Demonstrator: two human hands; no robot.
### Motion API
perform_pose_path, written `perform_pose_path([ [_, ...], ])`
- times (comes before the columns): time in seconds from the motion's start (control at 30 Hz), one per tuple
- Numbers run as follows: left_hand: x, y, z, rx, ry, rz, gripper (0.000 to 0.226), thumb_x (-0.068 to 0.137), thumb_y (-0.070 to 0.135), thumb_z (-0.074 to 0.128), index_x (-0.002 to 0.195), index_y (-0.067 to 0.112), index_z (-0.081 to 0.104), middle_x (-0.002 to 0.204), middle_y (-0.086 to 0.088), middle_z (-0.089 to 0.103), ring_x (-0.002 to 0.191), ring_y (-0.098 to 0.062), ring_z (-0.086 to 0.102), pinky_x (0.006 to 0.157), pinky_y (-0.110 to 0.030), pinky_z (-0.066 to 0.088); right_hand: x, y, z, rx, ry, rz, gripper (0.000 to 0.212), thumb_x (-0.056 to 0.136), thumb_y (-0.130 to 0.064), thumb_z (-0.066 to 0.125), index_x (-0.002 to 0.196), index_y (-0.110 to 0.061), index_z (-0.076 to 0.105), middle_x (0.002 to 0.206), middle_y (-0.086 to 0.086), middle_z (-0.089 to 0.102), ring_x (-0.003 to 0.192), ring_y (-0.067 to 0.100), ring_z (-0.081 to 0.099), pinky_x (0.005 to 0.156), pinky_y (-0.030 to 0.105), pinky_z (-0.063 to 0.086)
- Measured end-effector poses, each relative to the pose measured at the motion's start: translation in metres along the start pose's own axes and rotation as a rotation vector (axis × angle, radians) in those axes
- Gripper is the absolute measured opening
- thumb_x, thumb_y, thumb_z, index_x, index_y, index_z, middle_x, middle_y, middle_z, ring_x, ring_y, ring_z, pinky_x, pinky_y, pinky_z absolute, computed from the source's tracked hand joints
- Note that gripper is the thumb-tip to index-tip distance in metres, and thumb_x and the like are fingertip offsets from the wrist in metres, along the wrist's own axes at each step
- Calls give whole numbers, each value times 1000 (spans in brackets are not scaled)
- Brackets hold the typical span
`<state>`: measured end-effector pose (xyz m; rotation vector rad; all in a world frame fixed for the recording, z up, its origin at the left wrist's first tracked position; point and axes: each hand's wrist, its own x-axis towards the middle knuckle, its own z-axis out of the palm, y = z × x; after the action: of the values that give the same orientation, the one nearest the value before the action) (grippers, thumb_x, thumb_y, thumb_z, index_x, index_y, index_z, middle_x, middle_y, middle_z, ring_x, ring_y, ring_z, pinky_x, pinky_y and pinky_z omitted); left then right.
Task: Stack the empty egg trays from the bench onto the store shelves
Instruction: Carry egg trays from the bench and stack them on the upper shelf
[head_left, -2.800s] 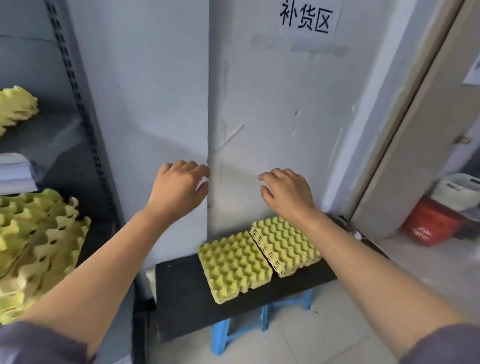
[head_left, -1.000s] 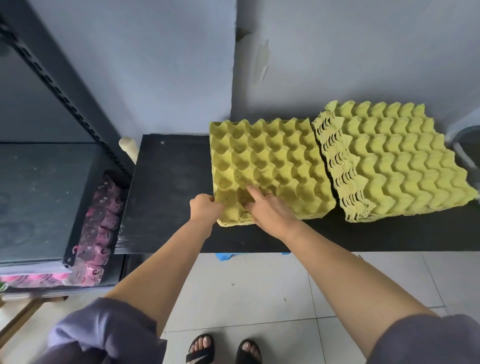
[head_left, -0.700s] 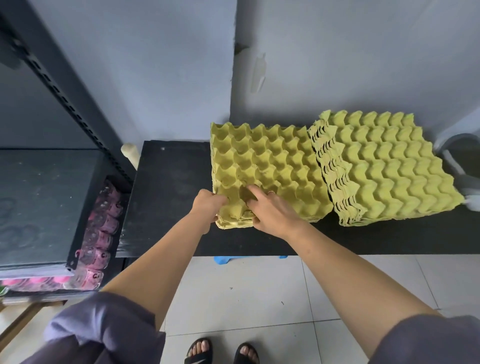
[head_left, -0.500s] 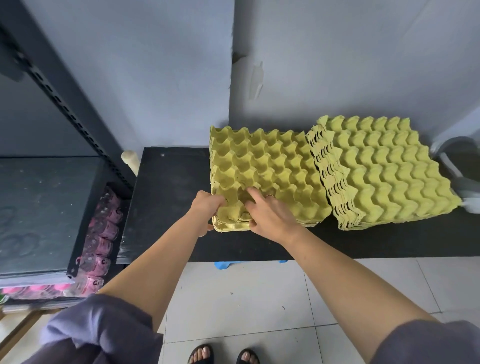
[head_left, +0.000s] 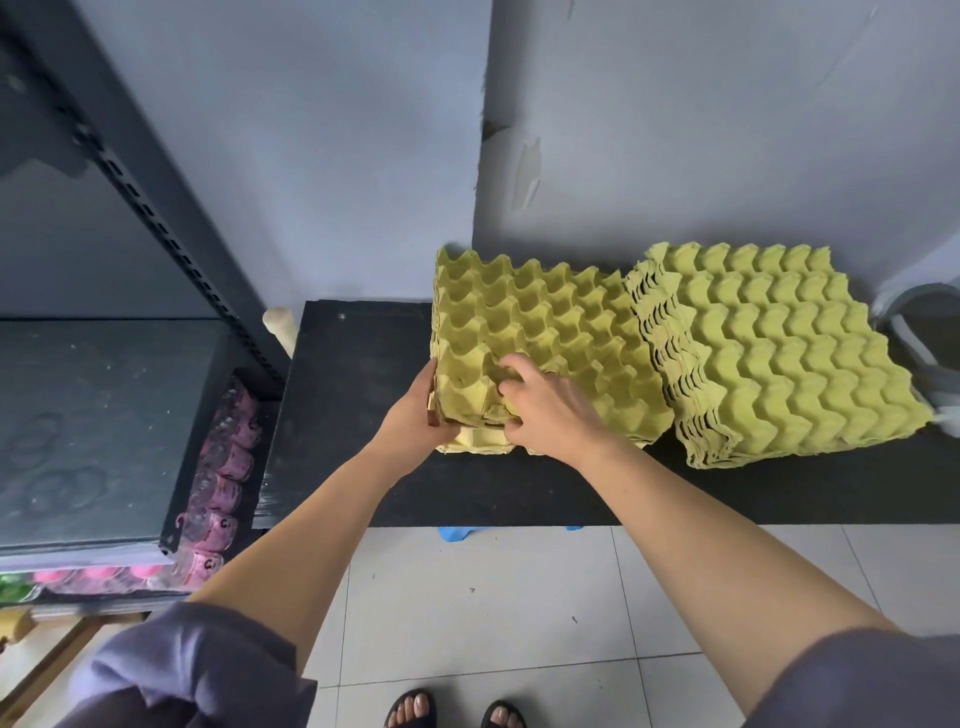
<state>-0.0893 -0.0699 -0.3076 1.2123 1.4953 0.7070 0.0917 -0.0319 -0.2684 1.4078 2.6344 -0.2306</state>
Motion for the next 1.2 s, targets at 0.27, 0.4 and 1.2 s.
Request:
perform_pose_path([
  [0.27,2,-8,3,-113,63,-22,85,79,-6,63,147,31,27,134,10,51,107,-14,60,92,-37,52,-3,-4,3,-67,-17,38,27,87,-27,61,105,-9,53,154,7,17,73,21,53,56,31,41],
  [0.4,-1,-4,8,-240,122,-13,83,77,-11,56,145,32,32,133,10,52,108,-12,59,90,-35,54,-2,-10,4,-89,1,65,26,86,-23,60,103,-6,53,150,8,22,74,24,52,58,32,41],
  [1.2,-12,87,-5,-583,145,-194,21,94,9,49,110,0,58,102,-16,64,84,-26,65,62,-33,57,-12,-6,-33,-90,127,53,30,82,-18,63,109,-4,59,131,8,44,82,29,62,68,38,52],
])
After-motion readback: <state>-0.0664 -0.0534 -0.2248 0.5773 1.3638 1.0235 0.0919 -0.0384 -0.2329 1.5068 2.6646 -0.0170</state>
